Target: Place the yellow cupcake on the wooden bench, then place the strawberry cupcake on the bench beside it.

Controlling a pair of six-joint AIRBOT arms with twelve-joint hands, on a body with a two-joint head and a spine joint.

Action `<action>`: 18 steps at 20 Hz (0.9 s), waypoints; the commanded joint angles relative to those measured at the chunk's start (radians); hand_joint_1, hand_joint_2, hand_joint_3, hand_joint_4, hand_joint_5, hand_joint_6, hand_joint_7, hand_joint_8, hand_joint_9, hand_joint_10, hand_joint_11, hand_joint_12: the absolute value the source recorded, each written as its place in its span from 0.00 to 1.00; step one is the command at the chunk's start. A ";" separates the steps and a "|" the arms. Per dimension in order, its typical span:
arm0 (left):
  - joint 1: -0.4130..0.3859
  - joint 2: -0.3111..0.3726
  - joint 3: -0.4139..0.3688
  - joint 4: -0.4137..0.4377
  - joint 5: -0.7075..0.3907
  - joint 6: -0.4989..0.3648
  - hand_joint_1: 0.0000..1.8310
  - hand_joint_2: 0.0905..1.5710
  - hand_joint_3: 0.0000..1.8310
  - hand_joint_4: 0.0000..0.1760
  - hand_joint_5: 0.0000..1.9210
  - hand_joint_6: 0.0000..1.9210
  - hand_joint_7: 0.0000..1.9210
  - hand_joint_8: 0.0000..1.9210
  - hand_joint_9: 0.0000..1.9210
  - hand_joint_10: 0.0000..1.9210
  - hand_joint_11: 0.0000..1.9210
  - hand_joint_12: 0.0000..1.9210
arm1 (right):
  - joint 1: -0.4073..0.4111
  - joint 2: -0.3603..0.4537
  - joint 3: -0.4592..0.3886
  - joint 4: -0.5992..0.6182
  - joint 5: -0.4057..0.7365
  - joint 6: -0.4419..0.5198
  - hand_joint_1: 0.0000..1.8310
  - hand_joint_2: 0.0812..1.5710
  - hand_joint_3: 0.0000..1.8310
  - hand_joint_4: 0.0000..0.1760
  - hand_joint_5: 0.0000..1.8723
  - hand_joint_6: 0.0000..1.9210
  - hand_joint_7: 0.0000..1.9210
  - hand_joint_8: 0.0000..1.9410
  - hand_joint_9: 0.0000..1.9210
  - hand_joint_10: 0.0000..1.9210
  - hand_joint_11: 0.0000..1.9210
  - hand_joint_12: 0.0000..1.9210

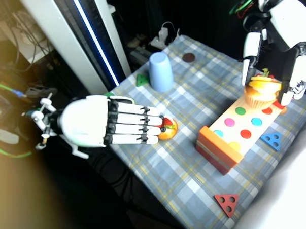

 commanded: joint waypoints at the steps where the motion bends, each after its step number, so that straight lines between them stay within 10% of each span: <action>1: -0.002 -0.008 0.005 0.003 -0.049 -0.004 0.67 0.73 0.00 0.00 0.40 0.59 0.51 0.61 0.53 0.01 0.10 0.36 | 0.012 -0.001 0.003 0.027 0.115 0.008 0.36 0.80 0.00 0.00 0.30 0.00 0.26 0.00 0.24 0.00 0.16 0.24; 4: 0.016 -0.008 0.004 -0.007 -0.044 -0.004 0.65 0.74 0.00 0.00 0.39 0.68 0.49 0.57 0.48 0.00 0.07 0.33 | 0.012 -0.002 0.003 0.026 0.114 0.010 0.38 0.80 0.00 0.00 0.30 0.00 0.25 0.00 0.24 0.00 0.16 0.24; 5: 0.021 -0.007 0.002 -0.009 -0.044 -0.004 0.51 0.76 0.00 0.50 0.28 0.28 0.36 0.22 0.40 0.00 0.03 0.28 | 0.012 -0.002 0.003 0.026 0.114 0.013 0.38 0.80 0.00 0.00 0.30 0.00 0.26 0.00 0.24 0.00 0.16 0.24; 8: 0.032 -0.008 -0.001 -0.009 -0.044 -0.004 0.33 0.76 0.00 0.21 0.35 0.01 0.40 0.00 0.37 0.00 0.08 0.14 | 0.012 -0.003 0.003 0.026 0.114 0.015 0.39 0.80 0.00 0.01 0.29 0.00 0.26 0.00 0.24 0.00 0.15 0.24; 13: 0.041 -0.011 -0.002 -0.011 -0.043 -0.004 0.29 0.74 0.00 0.62 0.37 0.00 0.37 0.00 0.31 0.00 0.04 0.12 | 0.012 -0.003 0.004 0.025 0.114 0.017 0.40 0.81 0.00 0.23 0.28 0.00 0.25 0.00 0.22 0.00 0.15 0.24; 15: 0.045 -0.010 -0.004 -0.011 -0.043 -0.004 0.36 0.70 0.00 0.50 0.36 0.00 0.37 0.00 0.31 0.00 0.03 0.12 | 0.012 -0.003 0.004 0.025 0.114 0.017 0.42 0.81 0.00 0.22 0.27 0.00 0.24 0.00 0.22 0.00 0.14 0.24; 17: 0.049 -0.010 -0.007 -0.011 -0.043 -0.004 0.34 0.66 0.00 0.62 0.30 0.00 0.30 0.00 0.27 0.00 0.05 0.18 | 0.012 -0.003 0.004 0.025 0.114 0.017 0.44 0.80 0.00 0.16 0.28 0.00 0.24 0.00 0.21 0.00 0.13 0.23; 18: 0.051 -0.010 -0.010 -0.011 -0.043 -0.004 0.35 0.63 0.00 0.48 0.27 0.00 0.27 0.00 0.26 0.00 0.06 0.24 | 0.012 -0.004 0.004 0.025 0.114 0.017 0.46 0.80 0.00 0.07 0.29 0.00 0.25 0.00 0.22 0.00 0.13 0.24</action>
